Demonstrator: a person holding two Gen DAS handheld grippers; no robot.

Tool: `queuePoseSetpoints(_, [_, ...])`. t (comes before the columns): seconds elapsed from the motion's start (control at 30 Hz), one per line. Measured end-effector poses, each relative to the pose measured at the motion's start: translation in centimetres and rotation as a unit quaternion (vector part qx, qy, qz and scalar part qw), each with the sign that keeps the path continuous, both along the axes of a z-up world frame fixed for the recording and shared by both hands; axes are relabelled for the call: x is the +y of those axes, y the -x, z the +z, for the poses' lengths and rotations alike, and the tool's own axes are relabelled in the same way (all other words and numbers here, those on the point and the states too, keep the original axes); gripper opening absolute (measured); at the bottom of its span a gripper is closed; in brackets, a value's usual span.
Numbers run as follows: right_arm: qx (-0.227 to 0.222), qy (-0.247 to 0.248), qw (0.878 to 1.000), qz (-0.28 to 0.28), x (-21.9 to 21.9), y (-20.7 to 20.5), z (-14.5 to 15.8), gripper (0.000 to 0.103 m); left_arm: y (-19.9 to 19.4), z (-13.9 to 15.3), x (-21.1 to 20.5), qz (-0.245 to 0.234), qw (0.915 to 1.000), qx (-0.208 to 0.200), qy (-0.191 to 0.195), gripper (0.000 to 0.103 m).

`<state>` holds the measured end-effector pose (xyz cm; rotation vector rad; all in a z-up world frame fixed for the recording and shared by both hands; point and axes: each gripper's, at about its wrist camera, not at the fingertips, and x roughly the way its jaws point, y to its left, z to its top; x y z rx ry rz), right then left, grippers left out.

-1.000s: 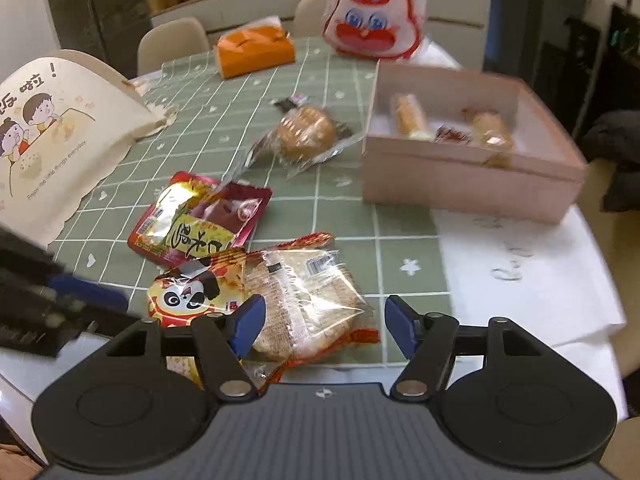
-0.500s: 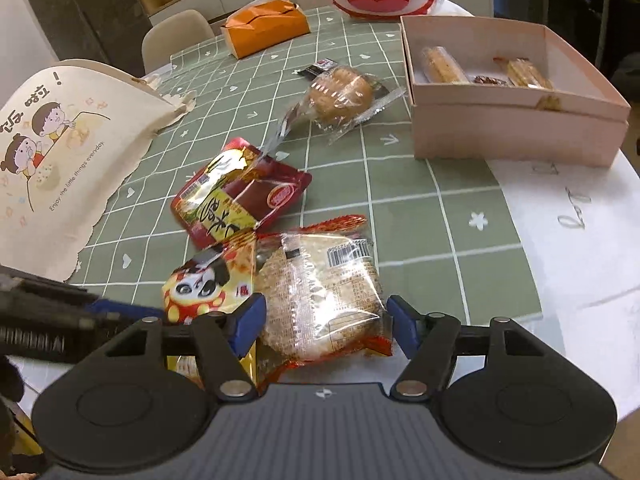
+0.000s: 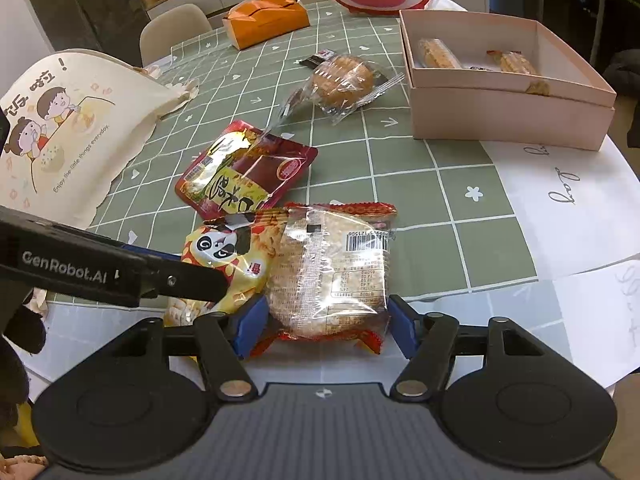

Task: Organize snacks
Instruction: 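Grasp the yellow panda packet with the left tool while the right tool grasps the round cracker packet, then drop the panda packet into the pink box with the left tool while the right tool lifts the cracker packet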

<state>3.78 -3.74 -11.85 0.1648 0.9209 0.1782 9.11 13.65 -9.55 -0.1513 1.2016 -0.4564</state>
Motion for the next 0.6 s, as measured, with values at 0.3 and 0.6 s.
queuePoseSetpoints(0.3, [0.005,0.01,1.0,0.008,0.3,-0.4,0.0,0.067,0.0,0.1,-0.6,-0.011,0.9999,0.006,-0.011,0.054])
queuePoseSetpoints(0.6, [-0.016,0.023,0.999,-0.014,-1.4,1.2,0.8,0.067,0.4,0.3,-2.6,-0.032,0.9973,-0.033,-0.058,0.061])
